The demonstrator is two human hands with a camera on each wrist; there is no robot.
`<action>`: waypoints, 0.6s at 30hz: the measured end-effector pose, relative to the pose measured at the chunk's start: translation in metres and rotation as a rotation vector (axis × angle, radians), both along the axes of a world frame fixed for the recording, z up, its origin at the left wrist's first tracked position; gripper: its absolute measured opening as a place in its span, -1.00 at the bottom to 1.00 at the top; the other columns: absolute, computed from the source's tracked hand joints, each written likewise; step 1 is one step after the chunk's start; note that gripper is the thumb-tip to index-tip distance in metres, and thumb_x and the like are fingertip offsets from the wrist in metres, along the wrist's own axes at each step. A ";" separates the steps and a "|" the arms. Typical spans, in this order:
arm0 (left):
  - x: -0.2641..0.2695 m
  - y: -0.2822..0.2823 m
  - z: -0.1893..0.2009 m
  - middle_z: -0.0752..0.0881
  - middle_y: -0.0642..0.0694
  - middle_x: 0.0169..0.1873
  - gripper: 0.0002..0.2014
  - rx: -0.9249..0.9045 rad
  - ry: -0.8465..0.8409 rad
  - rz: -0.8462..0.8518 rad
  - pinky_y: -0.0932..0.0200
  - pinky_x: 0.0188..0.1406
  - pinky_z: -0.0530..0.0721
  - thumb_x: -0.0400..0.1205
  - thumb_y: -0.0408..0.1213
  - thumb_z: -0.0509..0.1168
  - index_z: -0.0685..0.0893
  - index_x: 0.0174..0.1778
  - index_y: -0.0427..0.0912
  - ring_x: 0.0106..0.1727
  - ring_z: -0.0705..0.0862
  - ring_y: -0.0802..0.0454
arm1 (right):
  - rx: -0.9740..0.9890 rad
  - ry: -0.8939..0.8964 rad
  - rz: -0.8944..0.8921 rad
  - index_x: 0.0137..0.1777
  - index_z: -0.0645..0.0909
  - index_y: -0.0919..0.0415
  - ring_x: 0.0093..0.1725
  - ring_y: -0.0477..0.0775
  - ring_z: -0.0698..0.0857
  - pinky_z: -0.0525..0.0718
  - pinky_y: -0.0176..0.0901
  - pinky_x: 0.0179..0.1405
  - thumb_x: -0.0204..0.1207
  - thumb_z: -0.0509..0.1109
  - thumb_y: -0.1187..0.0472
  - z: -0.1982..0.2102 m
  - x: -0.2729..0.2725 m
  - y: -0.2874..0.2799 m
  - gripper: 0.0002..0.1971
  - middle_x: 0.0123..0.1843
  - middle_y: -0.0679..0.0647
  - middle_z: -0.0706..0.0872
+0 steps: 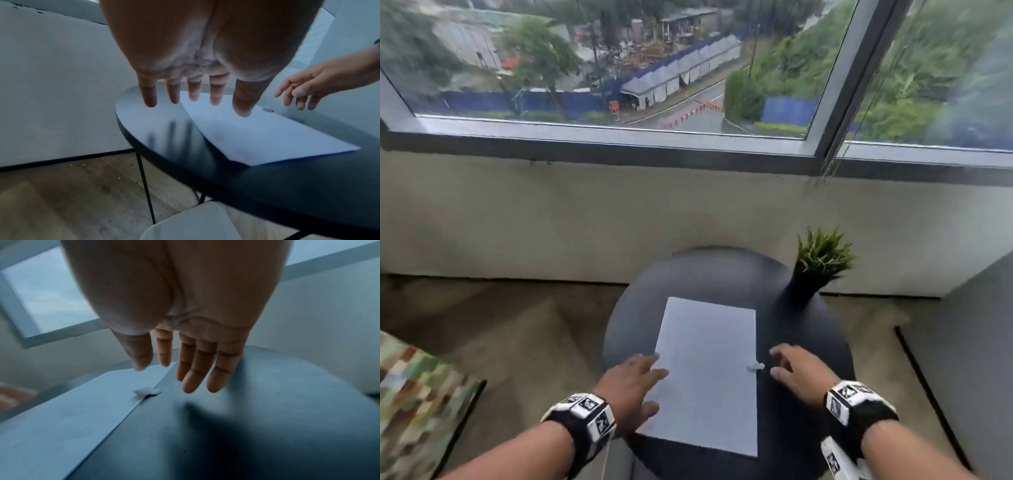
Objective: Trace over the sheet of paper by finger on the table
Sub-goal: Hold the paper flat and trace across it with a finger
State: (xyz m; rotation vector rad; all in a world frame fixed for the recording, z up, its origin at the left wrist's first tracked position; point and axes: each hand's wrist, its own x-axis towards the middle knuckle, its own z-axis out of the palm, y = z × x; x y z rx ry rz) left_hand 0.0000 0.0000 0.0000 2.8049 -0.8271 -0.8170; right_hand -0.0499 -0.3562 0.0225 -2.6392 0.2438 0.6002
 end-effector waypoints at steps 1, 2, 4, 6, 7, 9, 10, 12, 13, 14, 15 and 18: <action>0.003 0.000 -0.009 -0.02 0.11 0.79 -0.30 0.004 -0.029 -0.051 -0.09 0.70 0.17 0.61 0.13 0.18 0.20 0.72 0.25 0.79 0.01 -0.01 | 0.001 -0.032 0.021 0.41 0.46 -0.13 0.05 -0.04 0.64 0.57 -0.16 0.16 0.57 0.32 -0.15 -0.008 0.004 0.003 -0.58 0.10 -0.05 0.61; 0.005 0.000 -0.014 -0.08 0.14 0.79 -0.30 0.037 -0.062 -0.082 -0.15 0.72 0.10 0.64 0.14 0.19 0.15 0.73 0.25 0.80 -0.07 -0.01 | -0.028 -0.029 0.059 0.39 0.45 -0.18 0.05 -0.03 0.64 0.59 -0.10 0.17 0.56 0.30 -0.20 -0.014 0.006 0.007 -0.58 0.10 -0.04 0.59; 0.007 0.001 -0.022 -0.15 0.21 0.77 -0.28 0.077 -0.106 -0.110 -0.22 0.70 -0.01 0.67 0.18 0.21 0.08 0.74 0.29 0.79 -0.15 0.01 | -0.069 -0.033 0.103 0.29 0.46 -0.20 0.11 0.07 0.64 0.59 0.00 0.18 0.52 0.30 -0.21 -0.024 0.012 0.017 -0.63 0.12 -0.02 0.56; 0.000 0.004 -0.036 -0.16 0.24 0.77 -0.27 0.059 -0.132 -0.116 -0.24 0.70 -0.07 0.68 0.23 0.21 0.05 0.74 0.32 0.79 -0.17 0.02 | -0.119 -0.053 0.110 0.11 0.47 -0.08 0.05 0.14 0.65 0.57 -0.01 0.03 0.50 0.33 -0.11 -0.036 0.010 0.024 -0.75 0.06 -0.01 0.58; -0.005 0.006 -0.041 -0.16 0.24 0.77 -0.27 0.049 -0.138 -0.116 -0.26 0.71 -0.08 0.67 0.26 0.21 0.04 0.74 0.33 0.79 -0.18 0.01 | -0.140 -0.056 0.093 0.04 0.45 -0.02 -0.01 0.14 0.64 0.55 -0.04 -0.05 0.51 0.34 -0.07 -0.039 0.008 0.024 -0.78 0.02 0.00 0.62; -0.015 0.010 -0.046 -0.12 0.21 0.78 -0.26 0.027 -0.161 -0.084 -0.29 0.72 -0.10 0.66 0.30 0.21 0.06 0.74 0.34 0.79 -0.17 -0.03 | -0.149 -0.082 0.042 -0.06 0.43 0.03 -0.08 0.13 0.64 0.55 -0.04 -0.13 0.53 0.35 -0.07 -0.038 0.000 0.025 -0.78 -0.04 0.03 0.67; -0.025 0.010 -0.045 -0.09 0.19 0.78 -0.25 0.014 -0.167 -0.062 -0.31 0.72 -0.09 0.65 0.32 0.21 0.07 0.73 0.34 0.79 -0.16 -0.04 | -0.141 -0.100 0.021 -0.10 0.43 0.04 -0.10 0.12 0.65 0.58 -0.03 -0.14 0.53 0.35 -0.09 -0.037 -0.007 0.026 -0.76 -0.07 0.04 0.68; -0.050 0.007 -0.044 -0.04 0.14 0.78 -0.24 0.001 -0.175 -0.039 -0.35 0.71 -0.07 0.62 0.34 0.23 0.11 0.73 0.33 0.79 -0.14 -0.07 | -0.105 -0.143 0.005 -0.13 0.44 0.06 -0.17 0.09 0.64 0.57 -0.07 -0.21 0.52 0.38 -0.08 -0.031 -0.027 0.031 -0.74 -0.13 0.03 0.68; -0.063 0.005 -0.043 -0.03 0.13 0.78 -0.23 0.000 -0.174 -0.032 -0.36 0.70 -0.06 0.62 0.35 0.23 0.12 0.73 0.32 0.79 -0.13 -0.08 | -0.078 -0.159 0.013 -0.14 0.44 0.09 -0.21 0.07 0.64 0.54 -0.12 -0.28 0.52 0.41 -0.06 -0.027 -0.039 0.035 -0.74 -0.17 0.02 0.68; -0.075 0.003 -0.042 -0.02 0.13 0.78 -0.23 -0.001 -0.170 -0.029 -0.38 0.69 -0.05 0.61 0.35 0.24 0.12 0.73 0.32 0.79 -0.12 -0.08 | -0.044 -0.176 0.038 -0.15 0.44 0.11 -0.24 0.07 0.65 0.53 -0.16 -0.32 0.52 0.42 -0.03 -0.023 -0.051 0.039 -0.73 -0.20 0.01 0.69; -0.085 0.001 -0.041 -0.02 0.14 0.78 -0.22 0.000 -0.170 -0.028 -0.39 0.68 -0.04 0.60 0.36 0.25 0.12 0.73 0.31 0.79 -0.12 -0.08 | 0.001 -0.190 0.069 -0.16 0.44 0.11 -0.28 0.06 0.67 0.56 -0.17 -0.33 0.53 0.43 0.00 -0.017 -0.061 0.044 -0.74 -0.24 0.01 0.71; -0.104 -0.003 -0.039 -0.02 0.16 0.78 -0.16 0.009 -0.183 -0.023 -0.39 0.65 0.00 0.59 0.38 0.26 0.08 0.75 0.28 0.79 -0.11 -0.07 | 0.164 -0.223 0.147 -0.13 0.48 0.09 -0.43 -0.02 0.71 0.67 -0.10 -0.35 0.52 0.44 0.15 -0.008 -0.083 0.059 -0.84 -0.32 0.06 0.78</action>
